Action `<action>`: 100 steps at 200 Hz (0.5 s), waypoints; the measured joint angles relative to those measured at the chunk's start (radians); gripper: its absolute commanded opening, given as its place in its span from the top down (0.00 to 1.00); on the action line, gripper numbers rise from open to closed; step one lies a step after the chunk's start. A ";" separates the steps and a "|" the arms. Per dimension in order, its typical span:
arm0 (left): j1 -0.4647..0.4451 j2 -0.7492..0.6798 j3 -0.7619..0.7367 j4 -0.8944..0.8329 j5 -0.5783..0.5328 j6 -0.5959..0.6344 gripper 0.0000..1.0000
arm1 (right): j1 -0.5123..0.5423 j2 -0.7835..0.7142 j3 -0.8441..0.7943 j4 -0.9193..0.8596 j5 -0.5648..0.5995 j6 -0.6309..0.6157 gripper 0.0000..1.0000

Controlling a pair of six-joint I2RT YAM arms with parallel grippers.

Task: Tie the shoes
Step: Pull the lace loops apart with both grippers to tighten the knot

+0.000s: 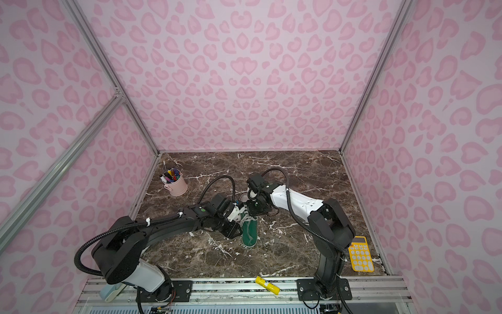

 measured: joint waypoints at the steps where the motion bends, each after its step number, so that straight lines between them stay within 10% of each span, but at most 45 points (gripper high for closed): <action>1: 0.000 0.000 0.000 0.000 0.000 0.000 0.48 | 0.001 0.000 0.001 -0.001 0.004 0.002 0.65; 100: 0.000 -0.004 0.003 0.000 -0.001 0.003 0.51 | -0.013 -0.058 -0.030 -0.003 0.183 0.075 0.64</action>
